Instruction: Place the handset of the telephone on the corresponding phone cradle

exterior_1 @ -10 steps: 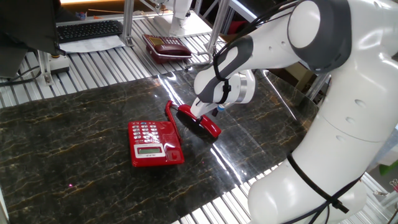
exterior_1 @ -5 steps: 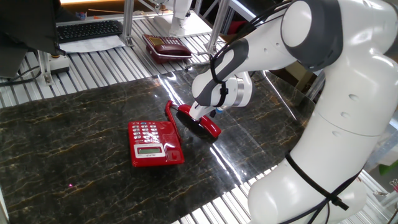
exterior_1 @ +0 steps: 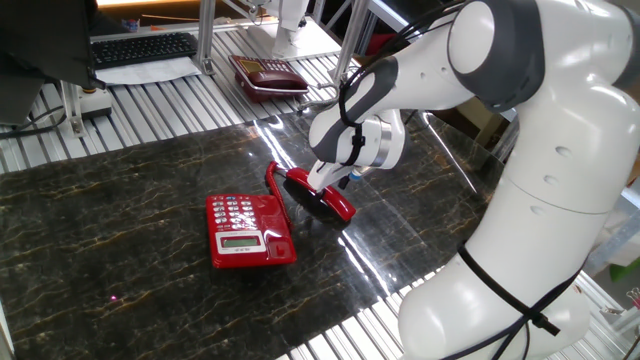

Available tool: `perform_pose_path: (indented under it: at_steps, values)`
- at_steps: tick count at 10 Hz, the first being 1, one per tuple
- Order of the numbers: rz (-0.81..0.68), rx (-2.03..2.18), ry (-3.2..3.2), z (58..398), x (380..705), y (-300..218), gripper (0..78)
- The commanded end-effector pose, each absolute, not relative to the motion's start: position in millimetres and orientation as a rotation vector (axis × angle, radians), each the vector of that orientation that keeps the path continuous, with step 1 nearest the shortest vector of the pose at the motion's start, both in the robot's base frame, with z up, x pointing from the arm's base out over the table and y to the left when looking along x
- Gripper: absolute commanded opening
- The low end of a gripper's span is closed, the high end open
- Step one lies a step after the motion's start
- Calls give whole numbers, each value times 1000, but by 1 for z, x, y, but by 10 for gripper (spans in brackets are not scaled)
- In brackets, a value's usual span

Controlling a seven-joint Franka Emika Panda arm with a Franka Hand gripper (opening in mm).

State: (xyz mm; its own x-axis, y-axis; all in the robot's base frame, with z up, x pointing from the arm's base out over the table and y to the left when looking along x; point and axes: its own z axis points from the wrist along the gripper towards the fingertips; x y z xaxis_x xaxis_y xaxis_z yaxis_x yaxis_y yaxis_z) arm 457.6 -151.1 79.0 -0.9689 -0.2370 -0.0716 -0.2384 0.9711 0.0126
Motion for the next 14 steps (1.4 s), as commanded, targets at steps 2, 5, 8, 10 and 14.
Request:
perform_pose_path:
  at_steps: [2, 5, 8, 10, 14]
  values:
    - [117, -365, 3056, 75, 465, -160, 774]
    - [119, -367, 3064, 75, 465, -160, 774]
    - [117, -366, 3060, 72, 464, -158, 774]
    - [114, -365, 3058, 74, 460, -155, 774]
    - [53, -361, 3016, 79, 450, -147, 774]
